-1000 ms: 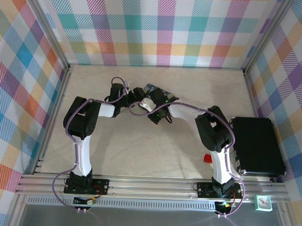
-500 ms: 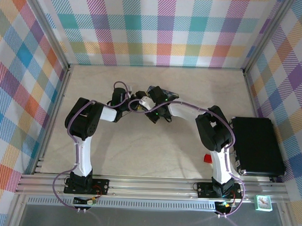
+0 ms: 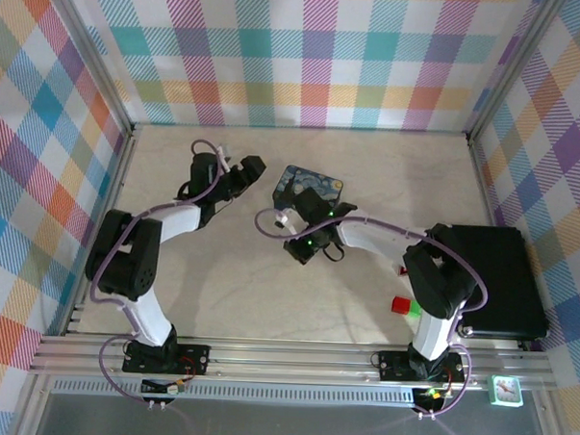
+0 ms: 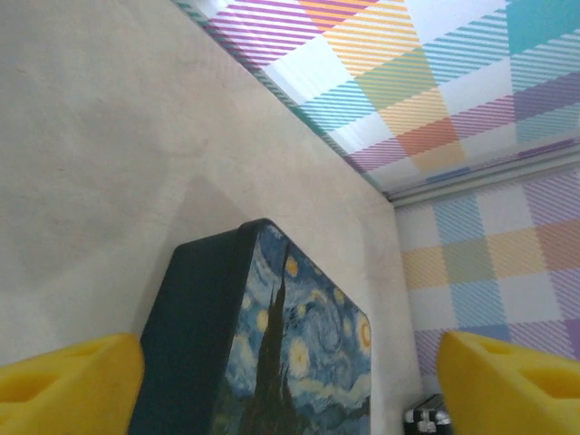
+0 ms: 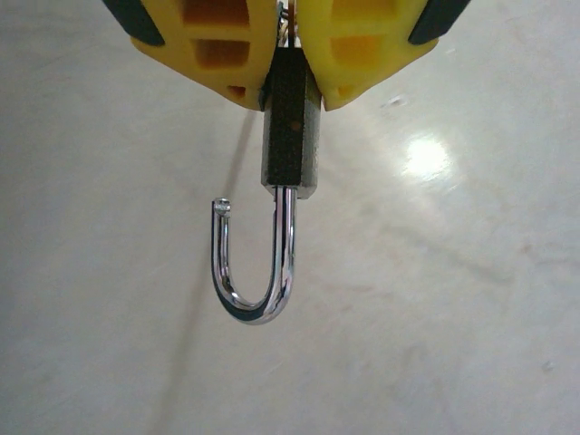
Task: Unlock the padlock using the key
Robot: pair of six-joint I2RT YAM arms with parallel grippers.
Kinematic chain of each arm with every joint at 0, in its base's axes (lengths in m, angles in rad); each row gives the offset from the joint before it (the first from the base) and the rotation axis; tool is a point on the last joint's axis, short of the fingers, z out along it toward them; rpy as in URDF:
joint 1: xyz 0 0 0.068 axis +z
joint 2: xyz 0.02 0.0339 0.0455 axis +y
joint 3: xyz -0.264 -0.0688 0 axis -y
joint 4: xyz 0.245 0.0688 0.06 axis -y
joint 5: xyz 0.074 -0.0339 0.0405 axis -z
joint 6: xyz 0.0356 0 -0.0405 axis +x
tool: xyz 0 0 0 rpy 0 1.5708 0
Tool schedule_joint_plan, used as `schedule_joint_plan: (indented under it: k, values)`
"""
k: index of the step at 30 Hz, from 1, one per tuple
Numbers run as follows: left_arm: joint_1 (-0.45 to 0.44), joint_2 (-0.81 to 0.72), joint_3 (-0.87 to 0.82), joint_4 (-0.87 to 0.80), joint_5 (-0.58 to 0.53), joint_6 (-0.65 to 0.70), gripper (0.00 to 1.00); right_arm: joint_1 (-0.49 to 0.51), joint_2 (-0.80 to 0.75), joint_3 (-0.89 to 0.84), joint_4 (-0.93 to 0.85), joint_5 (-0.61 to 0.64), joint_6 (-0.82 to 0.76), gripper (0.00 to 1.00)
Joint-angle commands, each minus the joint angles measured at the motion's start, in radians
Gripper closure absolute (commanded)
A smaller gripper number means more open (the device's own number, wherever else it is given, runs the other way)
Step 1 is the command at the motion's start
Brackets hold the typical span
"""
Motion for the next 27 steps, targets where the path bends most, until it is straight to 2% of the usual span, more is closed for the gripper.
schedule_joint_plan:
  k: [1, 3, 8, 12, 19, 24, 27]
  values:
    - [0.001, -0.086, -0.045, -0.214, -0.069, 0.121, 0.05, 0.04, -0.026, -0.044, -0.002, -0.014, 0.116, 0.98]
    - [0.001, -0.138, -0.057, -0.3, -0.094, 0.163, 0.0, 0.058, -0.026, -0.065, 0.024, -0.02, 0.144, 0.97]
    - [0.002, -0.27, -0.099, -0.449, -0.178, 0.246, 0.0, 0.096, -0.001, -0.09, 0.07, 0.029, 0.172, 0.92]
    - [0.002, -0.368, -0.148, -0.508, -0.276, 0.289, 0.0, 0.108, 0.017, -0.106, 0.11, 0.062, 0.19, 0.89]
    - [0.007, -0.48, -0.197, -0.587, -0.43, 0.356, 0.0, 0.114, -0.043, -0.138, 0.169, 0.114, 0.206, 0.63]
    - [0.012, -0.493, -0.179, -0.627, -0.495, 0.414, 0.0, 0.109, -0.173, -0.194, 0.239, 0.188, 0.214, 0.25]
    - [0.013, -0.499, -0.172, -0.638, -0.568, 0.46, 0.0, 0.07, -0.264, -0.216, 0.259, 0.231, 0.223, 0.19]
